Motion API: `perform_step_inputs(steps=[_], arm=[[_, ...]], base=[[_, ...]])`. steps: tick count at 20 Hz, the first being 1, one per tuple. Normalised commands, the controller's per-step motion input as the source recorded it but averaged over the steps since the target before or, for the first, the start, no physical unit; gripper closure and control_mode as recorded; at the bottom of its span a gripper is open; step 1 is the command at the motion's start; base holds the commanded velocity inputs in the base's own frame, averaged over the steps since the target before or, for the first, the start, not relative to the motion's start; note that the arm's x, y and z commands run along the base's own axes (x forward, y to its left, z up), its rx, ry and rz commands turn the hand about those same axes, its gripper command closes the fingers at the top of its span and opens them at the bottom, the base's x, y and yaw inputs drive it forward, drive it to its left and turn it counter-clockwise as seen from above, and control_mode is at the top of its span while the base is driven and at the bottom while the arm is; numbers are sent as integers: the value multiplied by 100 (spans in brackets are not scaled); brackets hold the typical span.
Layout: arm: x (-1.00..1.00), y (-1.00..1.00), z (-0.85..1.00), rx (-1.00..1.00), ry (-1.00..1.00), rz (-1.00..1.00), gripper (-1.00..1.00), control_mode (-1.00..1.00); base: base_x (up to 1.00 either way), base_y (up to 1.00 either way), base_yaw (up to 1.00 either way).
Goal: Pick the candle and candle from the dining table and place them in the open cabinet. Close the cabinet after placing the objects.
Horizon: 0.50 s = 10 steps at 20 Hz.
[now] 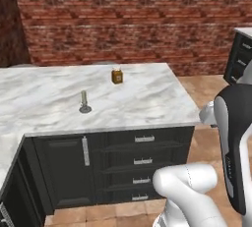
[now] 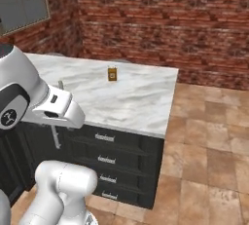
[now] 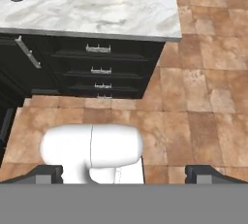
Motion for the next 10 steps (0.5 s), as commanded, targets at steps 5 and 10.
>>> perform_step_inputs(steps=[5, 10], arm=[[0, 0, 0, 0, 0, 0, -100, 100], [0, 0, 0, 0, 0, 0, -100, 100]], base=[[3, 23, -27], [13, 42, -29]])
